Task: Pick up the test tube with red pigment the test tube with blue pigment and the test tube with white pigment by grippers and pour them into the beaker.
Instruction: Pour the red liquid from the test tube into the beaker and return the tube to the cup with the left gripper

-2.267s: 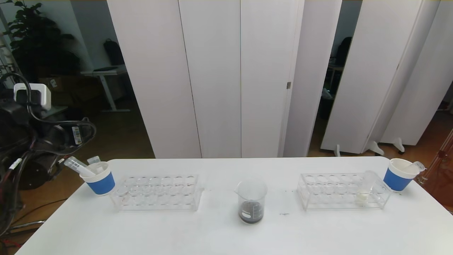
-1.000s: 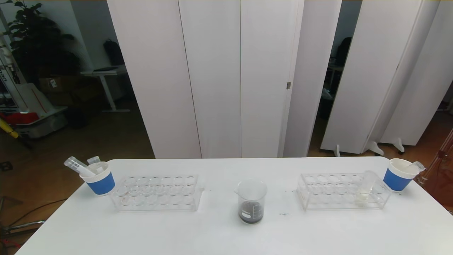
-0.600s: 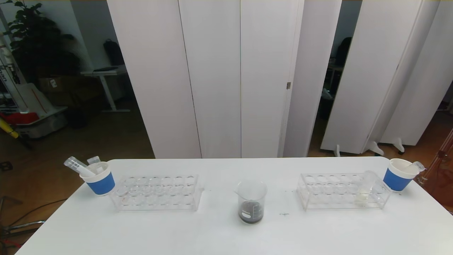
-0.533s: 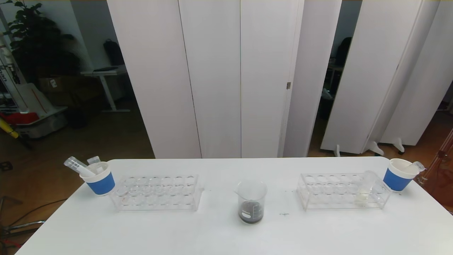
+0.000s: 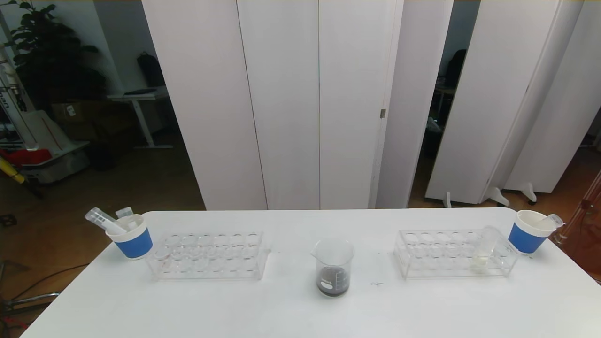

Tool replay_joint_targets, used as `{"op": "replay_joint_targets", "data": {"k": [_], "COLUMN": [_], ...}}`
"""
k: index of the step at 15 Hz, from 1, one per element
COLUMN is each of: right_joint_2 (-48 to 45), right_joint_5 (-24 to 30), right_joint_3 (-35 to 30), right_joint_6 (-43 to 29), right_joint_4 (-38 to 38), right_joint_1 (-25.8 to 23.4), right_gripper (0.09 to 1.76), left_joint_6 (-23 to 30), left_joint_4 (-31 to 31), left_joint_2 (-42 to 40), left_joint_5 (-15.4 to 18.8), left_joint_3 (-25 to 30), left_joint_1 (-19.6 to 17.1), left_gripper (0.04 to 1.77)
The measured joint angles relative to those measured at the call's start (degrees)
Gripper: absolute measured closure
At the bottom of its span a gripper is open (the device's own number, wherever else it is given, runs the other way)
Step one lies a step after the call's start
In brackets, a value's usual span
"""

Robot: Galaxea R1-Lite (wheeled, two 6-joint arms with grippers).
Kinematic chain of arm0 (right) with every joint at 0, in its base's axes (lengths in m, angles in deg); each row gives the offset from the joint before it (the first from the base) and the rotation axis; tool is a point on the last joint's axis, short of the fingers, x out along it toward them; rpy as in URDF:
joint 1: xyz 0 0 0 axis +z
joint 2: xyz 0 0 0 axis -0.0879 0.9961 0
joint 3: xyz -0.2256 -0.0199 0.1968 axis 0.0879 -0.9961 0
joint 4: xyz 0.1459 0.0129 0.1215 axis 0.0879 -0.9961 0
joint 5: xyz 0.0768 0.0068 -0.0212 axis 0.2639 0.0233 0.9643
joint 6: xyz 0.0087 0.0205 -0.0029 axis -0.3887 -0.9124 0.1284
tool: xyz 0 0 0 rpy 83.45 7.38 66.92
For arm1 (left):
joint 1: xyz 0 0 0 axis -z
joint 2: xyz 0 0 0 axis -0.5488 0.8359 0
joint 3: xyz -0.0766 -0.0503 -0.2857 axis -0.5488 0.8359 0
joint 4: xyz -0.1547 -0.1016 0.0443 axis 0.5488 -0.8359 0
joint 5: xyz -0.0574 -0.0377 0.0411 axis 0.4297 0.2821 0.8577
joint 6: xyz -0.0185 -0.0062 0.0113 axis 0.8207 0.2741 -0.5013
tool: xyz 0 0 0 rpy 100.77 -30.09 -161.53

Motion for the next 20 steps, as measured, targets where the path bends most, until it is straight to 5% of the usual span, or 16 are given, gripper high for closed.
{"op": "replay_joint_targets", "data": {"k": [4,20], "right_joint_2": [0.0,0.0], "right_joint_5": [0.0,0.0], "right_joint_3": [0.0,0.0], "right_joint_6": [0.0,0.0], "right_joint_4": [0.0,-0.02], "right_joint_1": [0.0,0.0], "right_gripper": [0.1,0.1], "left_joint_6": [0.22,2.08], "left_joint_4": [4.68,0.27], "left_joint_2": [-0.18,-8.23], "left_joint_5": [1.94,1.88], "left_joint_3": [7.12,7.45], "left_joint_1": [0.11,3.83], "left_gripper": [0.06,0.06]}}
